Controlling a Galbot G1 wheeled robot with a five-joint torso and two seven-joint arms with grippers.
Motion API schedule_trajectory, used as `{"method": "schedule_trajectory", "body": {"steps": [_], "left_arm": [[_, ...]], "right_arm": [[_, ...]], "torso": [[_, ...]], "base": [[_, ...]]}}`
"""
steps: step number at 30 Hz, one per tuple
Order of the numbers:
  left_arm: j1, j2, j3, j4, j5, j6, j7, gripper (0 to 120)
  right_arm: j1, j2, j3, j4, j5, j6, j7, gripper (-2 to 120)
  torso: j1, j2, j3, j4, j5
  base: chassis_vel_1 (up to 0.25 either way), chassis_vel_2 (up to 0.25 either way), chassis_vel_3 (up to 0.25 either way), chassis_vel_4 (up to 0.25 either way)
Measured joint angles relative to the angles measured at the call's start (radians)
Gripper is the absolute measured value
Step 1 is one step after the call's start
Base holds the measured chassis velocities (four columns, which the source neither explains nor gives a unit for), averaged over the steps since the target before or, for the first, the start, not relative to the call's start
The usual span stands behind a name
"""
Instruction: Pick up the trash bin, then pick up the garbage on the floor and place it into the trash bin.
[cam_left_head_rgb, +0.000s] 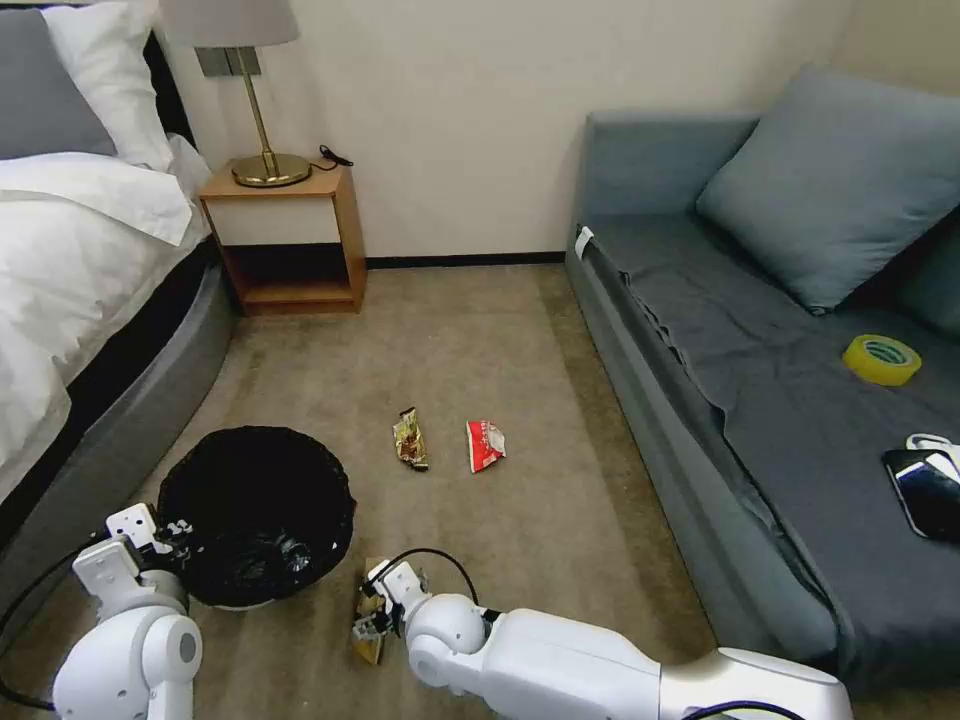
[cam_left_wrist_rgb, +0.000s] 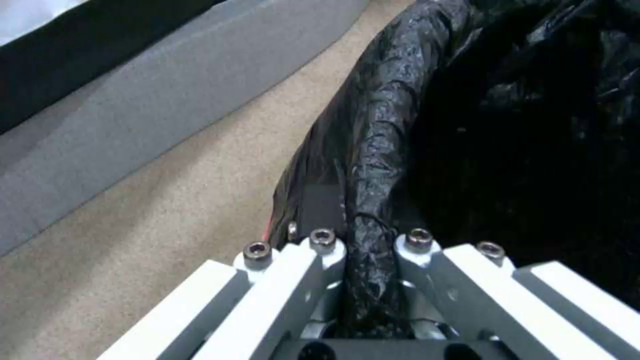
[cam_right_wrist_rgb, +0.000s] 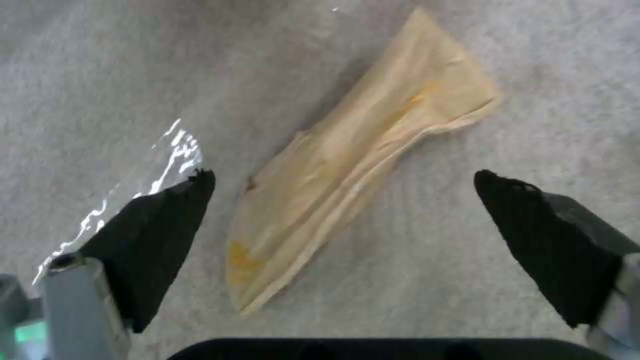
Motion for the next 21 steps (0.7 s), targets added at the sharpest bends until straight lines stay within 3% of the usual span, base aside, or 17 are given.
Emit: {"method": "schedule_trajectory", "body": {"steps": [15,21], "left_arm": [[0.007,-0.009,0.000,0.003,0.013,-0.008,0.000,3],[0.011,-0.013,0.000,0.003,0.021,-0.010,0.000,3]], "right_arm": [[-0.014,0.034,-0.063,-0.061,-0.025,0.039,-0.013,90],[-0.022,0.055,-0.073,-0.109,-0.048,0.066,-0.033,71]], "torso": [[0.000,0.000,0.000,0.0000,0.0000],[0.000,0.000,0.000,0.0000,0.0000]], "base": [[0.000,0.000,0.000,0.000],[0.000,0.000,0.000,0.000]]}}
